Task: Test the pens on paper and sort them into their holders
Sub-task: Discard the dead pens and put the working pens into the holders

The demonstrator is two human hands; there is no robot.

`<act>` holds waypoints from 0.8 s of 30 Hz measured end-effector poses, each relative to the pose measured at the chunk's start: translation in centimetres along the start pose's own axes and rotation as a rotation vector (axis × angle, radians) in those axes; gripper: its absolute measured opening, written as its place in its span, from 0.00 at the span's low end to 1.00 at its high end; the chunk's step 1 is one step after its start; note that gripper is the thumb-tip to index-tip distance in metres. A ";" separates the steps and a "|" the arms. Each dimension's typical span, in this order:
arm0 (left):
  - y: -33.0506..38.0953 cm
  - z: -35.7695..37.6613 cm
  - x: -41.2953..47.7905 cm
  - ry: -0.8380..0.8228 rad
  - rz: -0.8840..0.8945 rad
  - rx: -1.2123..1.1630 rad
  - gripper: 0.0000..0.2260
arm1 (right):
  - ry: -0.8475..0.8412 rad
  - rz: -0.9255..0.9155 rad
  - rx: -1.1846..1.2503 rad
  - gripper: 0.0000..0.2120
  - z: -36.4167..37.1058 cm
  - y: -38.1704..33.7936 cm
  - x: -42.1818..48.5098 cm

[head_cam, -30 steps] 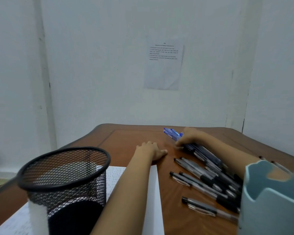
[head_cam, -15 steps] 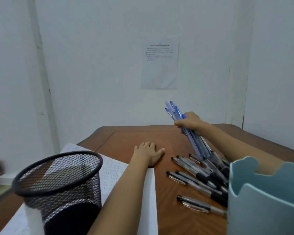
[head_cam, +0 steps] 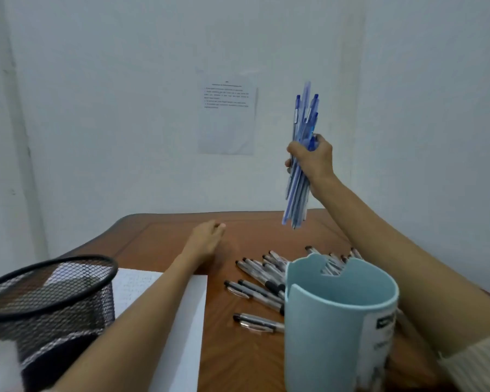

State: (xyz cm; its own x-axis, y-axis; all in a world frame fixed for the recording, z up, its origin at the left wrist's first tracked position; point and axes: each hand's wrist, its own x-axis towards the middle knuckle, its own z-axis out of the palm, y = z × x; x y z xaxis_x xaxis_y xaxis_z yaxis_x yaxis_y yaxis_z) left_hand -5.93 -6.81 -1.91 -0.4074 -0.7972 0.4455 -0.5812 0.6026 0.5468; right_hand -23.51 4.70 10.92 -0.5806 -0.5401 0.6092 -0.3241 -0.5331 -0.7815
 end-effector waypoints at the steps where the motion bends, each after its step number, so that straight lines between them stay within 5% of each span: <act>1: 1.6 -0.4 0.2 0.082 0.019 -0.118 0.14 | 0.000 -0.004 -0.005 0.08 -0.9 -0.7 -0.4; 3: 5.3 -1.7 0.4 0.101 0.038 -0.298 0.15 | 0.007 -0.015 -0.033 0.08 -2.8 -2.0 -1.3; 9: 14.3 -8.1 -3.0 -0.190 0.042 -0.816 0.19 | 0.039 -0.075 -0.097 0.08 -6.7 -5.4 -4.3; 13: 14.3 -10.9 -9.6 -0.401 0.118 -0.831 0.27 | 0.056 -0.088 -0.050 0.09 -8.4 -7.3 -7.5; 16: 12.5 -10.3 -15.0 -0.603 0.123 -0.780 0.46 | 0.048 -0.082 -0.019 0.09 -9.1 -8.8 -9.7; 19: 11.1 -8.2 -18.6 -0.717 0.151 -0.636 0.54 | 0.057 -0.086 -0.020 0.09 -9.3 -10.4 -11.3; 24: 11.2 -5.6 -21.0 -0.673 0.166 -0.569 0.44 | 0.078 -0.123 0.051 0.09 -9.0 -13.5 -12.6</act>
State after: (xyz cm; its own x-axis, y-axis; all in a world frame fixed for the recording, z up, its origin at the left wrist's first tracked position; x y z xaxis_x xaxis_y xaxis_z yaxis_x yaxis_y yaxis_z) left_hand 0.02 16.84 -1.20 -0.8857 -0.4432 0.1381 -0.1141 0.4964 0.8606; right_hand -18.57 24.59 12.61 -0.5955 -0.4177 0.6862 -0.3595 -0.6253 -0.6926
